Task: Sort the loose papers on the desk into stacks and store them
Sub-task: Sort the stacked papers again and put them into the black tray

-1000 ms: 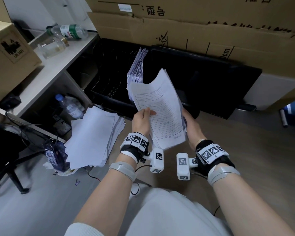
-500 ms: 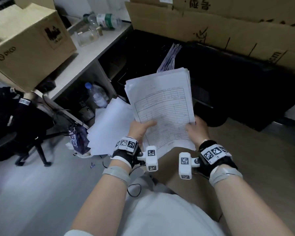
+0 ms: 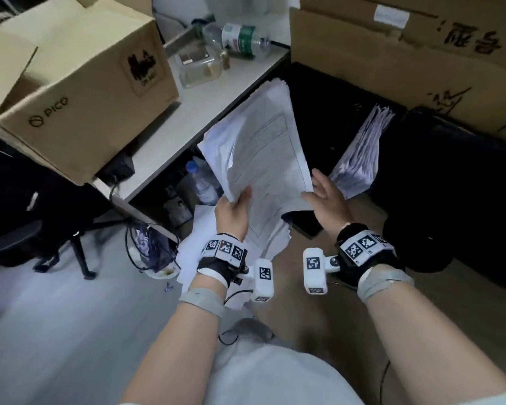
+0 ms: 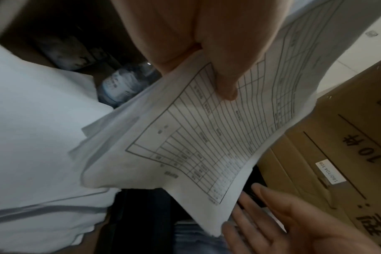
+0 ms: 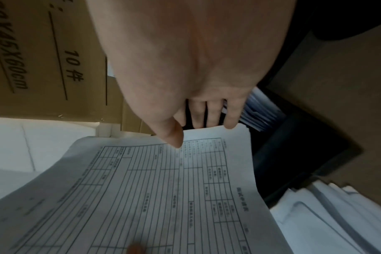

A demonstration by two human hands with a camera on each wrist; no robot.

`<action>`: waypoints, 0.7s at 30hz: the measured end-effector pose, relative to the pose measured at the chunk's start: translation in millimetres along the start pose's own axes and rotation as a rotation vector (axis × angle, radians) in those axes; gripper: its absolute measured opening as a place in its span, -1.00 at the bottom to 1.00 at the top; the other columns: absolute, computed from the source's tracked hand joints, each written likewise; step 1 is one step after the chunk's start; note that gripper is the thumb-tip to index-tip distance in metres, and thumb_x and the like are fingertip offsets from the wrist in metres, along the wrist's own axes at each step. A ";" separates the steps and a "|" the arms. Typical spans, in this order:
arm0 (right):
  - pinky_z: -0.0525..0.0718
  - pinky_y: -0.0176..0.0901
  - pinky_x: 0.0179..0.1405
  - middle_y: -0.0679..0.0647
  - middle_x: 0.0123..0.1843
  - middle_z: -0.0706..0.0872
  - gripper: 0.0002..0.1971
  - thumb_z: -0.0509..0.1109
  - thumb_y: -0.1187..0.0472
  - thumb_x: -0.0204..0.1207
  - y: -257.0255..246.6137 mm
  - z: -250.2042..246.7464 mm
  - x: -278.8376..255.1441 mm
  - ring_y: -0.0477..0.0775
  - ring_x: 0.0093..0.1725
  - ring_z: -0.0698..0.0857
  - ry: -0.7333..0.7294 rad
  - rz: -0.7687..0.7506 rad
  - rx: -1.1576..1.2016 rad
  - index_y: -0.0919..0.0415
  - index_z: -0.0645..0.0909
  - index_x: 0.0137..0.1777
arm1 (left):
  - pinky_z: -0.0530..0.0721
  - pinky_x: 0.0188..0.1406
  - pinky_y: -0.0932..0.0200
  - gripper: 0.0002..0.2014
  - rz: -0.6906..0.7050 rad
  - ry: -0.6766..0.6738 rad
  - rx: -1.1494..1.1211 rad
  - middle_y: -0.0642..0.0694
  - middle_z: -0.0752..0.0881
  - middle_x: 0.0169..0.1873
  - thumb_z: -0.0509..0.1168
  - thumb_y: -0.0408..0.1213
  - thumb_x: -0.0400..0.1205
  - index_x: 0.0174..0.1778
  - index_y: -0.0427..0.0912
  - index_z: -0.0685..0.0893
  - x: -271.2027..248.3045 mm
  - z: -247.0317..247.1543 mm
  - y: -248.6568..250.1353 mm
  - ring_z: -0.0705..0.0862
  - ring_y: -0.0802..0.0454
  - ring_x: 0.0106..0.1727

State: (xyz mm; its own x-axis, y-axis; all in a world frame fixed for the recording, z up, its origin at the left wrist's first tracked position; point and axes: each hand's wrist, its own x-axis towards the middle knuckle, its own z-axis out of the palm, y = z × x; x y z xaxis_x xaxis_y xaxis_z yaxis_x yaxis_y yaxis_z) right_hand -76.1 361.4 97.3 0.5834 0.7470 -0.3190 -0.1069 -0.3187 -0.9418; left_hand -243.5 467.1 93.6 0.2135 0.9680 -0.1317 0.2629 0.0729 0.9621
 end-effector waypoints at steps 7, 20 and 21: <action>0.33 -0.33 0.28 0.16 0.73 0.18 -0.23 0.33 0.29 0.67 -1.0 -27.9 59.6 0.11 0.67 0.28 0.278 0.184 -0.001 0.18 -0.03 0.76 | 0.63 -0.01 0.05 -0.80 0.026 -0.089 -0.017 -0.08 0.75 -0.12 0.36 -0.21 0.73 0.00 -0.28 0.78 66.1 57.7 19.3 0.66 0.08 -0.04; 0.49 -0.33 0.03 -0.06 0.02 0.44 -0.53 0.32 0.55 0.56 25.8 -65.5 83.7 -0.14 0.04 0.47 0.303 0.198 0.145 0.25 0.29 0.40 | 0.63 0.24 0.05 -0.66 0.117 -0.323 0.068 -0.09 0.76 0.09 0.17 -0.45 0.73 0.32 -0.18 0.74 84.2 164.8 43.9 0.71 -0.12 0.22; 0.48 -0.37 -0.02 -0.10 -0.07 0.41 -0.56 0.31 0.57 0.56 26.4 -68.2 84.5 -0.18 -0.06 0.45 0.282 0.195 0.150 0.22 0.28 0.31 | 0.64 0.21 -0.03 -0.69 0.105 -0.328 0.098 -0.20 0.77 0.09 0.15 -0.46 0.74 0.29 -0.27 0.73 85.8 169.1 42.2 0.71 -0.18 0.20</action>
State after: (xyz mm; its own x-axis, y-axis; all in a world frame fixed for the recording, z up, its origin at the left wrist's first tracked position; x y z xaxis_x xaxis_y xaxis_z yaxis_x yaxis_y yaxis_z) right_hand 25.3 376.2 52.8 0.7372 0.4836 -0.4719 -0.3426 -0.3344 -0.8780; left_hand -55.0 512.6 82.5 0.5308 0.8392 -0.1184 0.3091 -0.0617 0.9490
